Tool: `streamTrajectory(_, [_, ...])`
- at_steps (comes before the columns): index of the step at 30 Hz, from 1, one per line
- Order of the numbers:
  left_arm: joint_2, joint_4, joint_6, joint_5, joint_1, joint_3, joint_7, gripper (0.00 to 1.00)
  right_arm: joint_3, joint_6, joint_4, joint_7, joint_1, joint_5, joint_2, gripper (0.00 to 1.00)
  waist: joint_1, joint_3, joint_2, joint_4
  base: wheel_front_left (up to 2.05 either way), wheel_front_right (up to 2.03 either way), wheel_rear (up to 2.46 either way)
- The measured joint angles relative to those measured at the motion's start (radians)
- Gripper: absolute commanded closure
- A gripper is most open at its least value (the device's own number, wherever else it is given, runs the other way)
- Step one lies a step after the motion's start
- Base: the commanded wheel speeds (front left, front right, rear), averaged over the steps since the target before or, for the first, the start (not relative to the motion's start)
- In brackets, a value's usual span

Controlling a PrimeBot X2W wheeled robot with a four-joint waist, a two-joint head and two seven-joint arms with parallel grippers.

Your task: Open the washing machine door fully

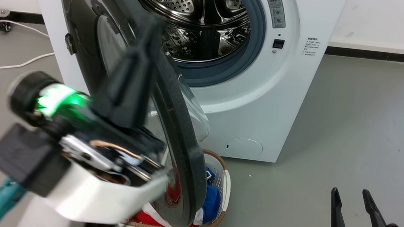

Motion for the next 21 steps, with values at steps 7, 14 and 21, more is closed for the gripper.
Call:
streamTrajectory(7, [-0.015,0.035,-0.023,-0.100,0.043,-0.201,0.124,1.00,-0.004,0.000,0.006,0.000,0.000,-0.001,0.003,0.00,0.0000,0.000,0.0000,-0.002,0.00,0.00,0.00])
streamTrajectory(14, [0.007,0.109,-0.030,-0.217,0.194,-0.344,0.268,1.00,-0.006,0.000,0.006,-0.002,0.001,-0.004,0.010,0.00,0.0000,0.004,0.0000,-0.001,0.00,0.00,0.00])
streamTrajectory(21, [0.017,0.256,-0.012,-0.238,0.292,-0.393,0.293,1.00,-0.008,0.000,0.007,-0.002,0.004,-0.005,0.014,0.00,0.0000,0.007,0.0000,0.000,0.00,0.00,0.00])
